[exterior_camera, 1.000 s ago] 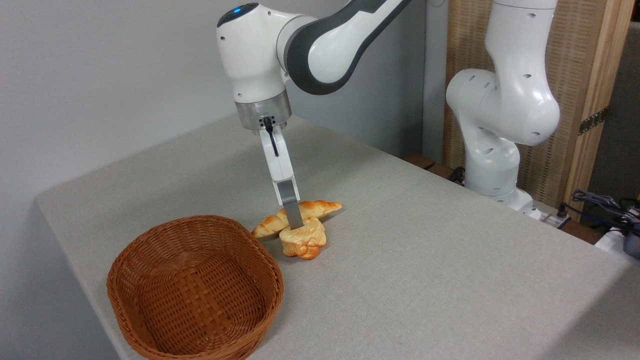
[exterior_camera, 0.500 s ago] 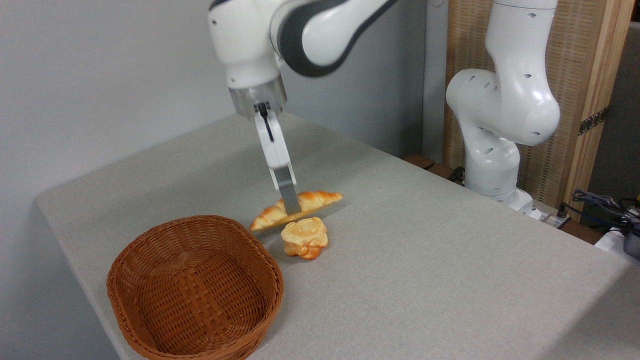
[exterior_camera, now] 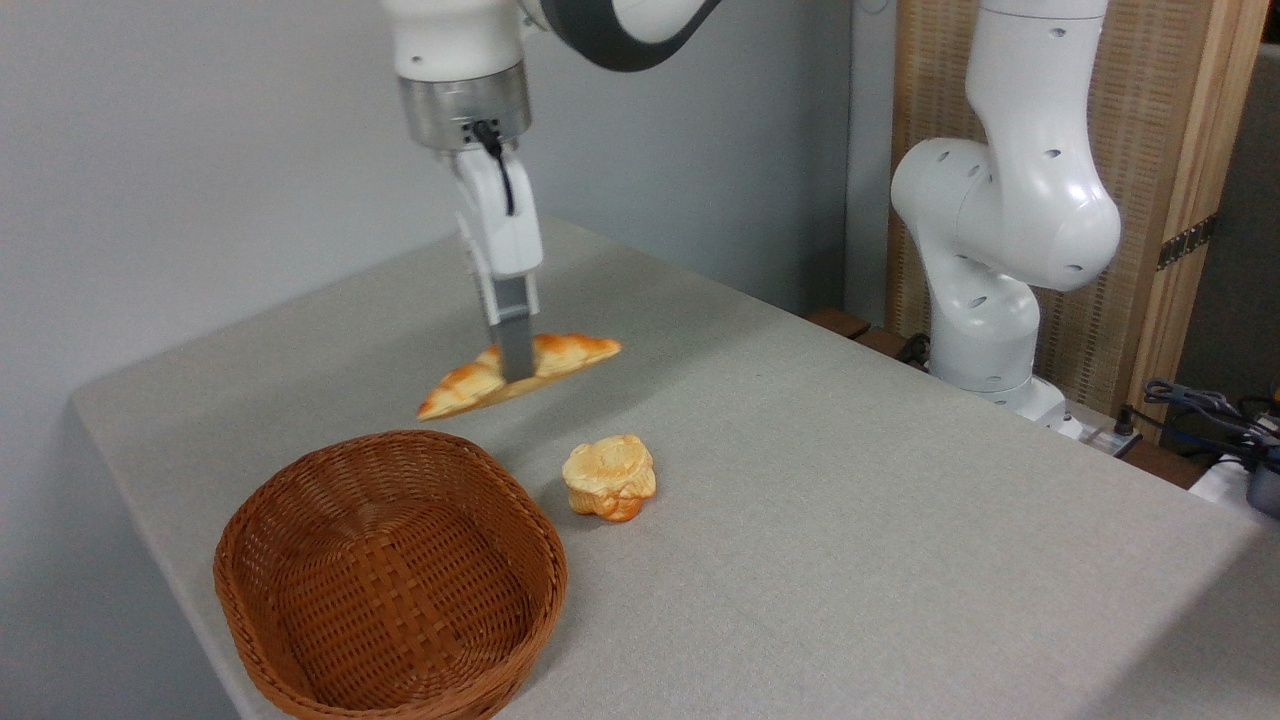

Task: Put bread into the basket
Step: 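Lift the braided roll and carry it over the wicker basket, then lower the roll into the basket and open the gripper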

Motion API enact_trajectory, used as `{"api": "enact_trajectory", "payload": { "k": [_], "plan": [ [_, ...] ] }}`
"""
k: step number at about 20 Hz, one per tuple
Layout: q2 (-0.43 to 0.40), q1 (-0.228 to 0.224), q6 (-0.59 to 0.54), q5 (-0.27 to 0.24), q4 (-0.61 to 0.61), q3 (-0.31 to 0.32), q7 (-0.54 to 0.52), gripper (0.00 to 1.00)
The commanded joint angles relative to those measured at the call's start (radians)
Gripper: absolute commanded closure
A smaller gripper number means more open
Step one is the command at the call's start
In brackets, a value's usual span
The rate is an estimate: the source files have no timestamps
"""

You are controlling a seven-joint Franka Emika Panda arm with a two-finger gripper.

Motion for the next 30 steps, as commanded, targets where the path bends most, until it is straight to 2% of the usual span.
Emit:
{"api": "enact_trajectory", "payload": {
  "k": [1,3,5,6,9,12,26,28,30],
  "plan": [
    [0.158,-0.004,0.052,-0.054,0.155,0.031,-0.05,0.75],
    [0.221,0.017,0.098,-0.073,0.204,0.029,-0.093,0.67],
    [0.283,0.019,0.115,-0.073,0.267,0.022,-0.121,0.67],
    [0.303,0.019,0.118,-0.073,0.283,0.019,-0.129,0.61],
    [0.327,0.019,0.157,-0.07,0.284,0.014,-0.129,0.14],
    [0.343,0.019,0.169,-0.064,0.283,0.012,-0.158,0.0],
    [0.337,0.027,0.145,-0.056,0.312,-0.011,-0.173,0.0],
    [0.292,0.06,0.07,-0.041,0.313,-0.014,-0.172,0.0],
    [0.228,0.065,0.007,-0.01,0.312,-0.014,-0.175,0.0]
  ]
}}
